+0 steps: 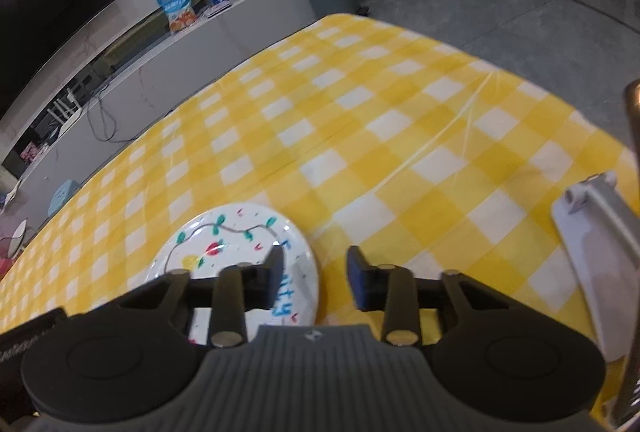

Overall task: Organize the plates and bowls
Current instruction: 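Move both grippers to the rim of the white 'Fruity' plate, then close both grippers on the 'Fruity' plate's rim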

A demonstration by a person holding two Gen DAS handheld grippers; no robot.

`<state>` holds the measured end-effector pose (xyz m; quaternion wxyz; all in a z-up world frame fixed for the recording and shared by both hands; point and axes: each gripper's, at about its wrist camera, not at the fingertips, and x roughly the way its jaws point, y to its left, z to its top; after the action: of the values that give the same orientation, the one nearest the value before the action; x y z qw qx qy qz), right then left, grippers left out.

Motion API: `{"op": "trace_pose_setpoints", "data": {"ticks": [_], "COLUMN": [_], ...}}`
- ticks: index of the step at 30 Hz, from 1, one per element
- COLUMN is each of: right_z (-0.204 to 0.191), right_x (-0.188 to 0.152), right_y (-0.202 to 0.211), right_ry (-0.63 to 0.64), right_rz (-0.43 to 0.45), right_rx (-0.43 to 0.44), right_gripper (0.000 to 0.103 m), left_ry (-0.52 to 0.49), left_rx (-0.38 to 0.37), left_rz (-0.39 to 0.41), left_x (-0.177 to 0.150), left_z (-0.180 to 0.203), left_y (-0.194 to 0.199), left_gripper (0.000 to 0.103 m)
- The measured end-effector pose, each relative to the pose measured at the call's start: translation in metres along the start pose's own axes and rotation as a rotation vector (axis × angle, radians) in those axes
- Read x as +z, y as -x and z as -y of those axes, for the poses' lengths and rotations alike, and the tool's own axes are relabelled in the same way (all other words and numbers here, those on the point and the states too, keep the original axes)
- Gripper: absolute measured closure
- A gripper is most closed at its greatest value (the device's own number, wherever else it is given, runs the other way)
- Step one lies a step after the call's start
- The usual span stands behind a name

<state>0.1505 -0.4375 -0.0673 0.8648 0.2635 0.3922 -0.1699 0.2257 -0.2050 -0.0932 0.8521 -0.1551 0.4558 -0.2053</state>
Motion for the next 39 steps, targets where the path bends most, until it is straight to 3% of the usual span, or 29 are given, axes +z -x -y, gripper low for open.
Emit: {"op": "trace_pose_setpoints", "data": {"ticks": [10, 13, 17, 23, 29, 39], "right_z": [0.004, 0.004, 0.003, 0.008, 0.007, 0.015], "right_x": [-0.003, -0.004, -0.003, -0.001, -0.002, -0.006], "right_y": [-0.006, -0.008, -0.007, -0.010, -0.011, -0.009], "right_ry": [-0.057, -0.086, -0.102, -0.139, -0.134, -0.202], "right_rz": [-0.072, -0.102, -0.085, -0.078, -0.080, -0.133], "right_rx": [0.094, 0.135, 0.137, 0.164, 0.140, 0.203], "right_gripper": [0.091, 0.090, 0.079, 0.079, 0.094, 0.097], "left_ry": [-0.015, -0.013, -0.001, -0.020, -0.057, -0.058], "left_rx": [-0.013, 0.002, 0.008, 0.024, 0.062, 0.060], "left_rz": [-0.012, -0.014, -0.022, -0.016, -0.008, 0.042], "left_x": [0.005, 0.007, 0.009, 0.009, 0.009, 0.010], "left_z": [-0.002, -0.004, -0.008, -0.005, -0.005, -0.006], "left_y": [-0.005, -0.006, -0.009, -0.012, -0.012, 0.012], "left_gripper": [0.050, 0.054, 0.056, 0.066, 0.084, 0.087]}}
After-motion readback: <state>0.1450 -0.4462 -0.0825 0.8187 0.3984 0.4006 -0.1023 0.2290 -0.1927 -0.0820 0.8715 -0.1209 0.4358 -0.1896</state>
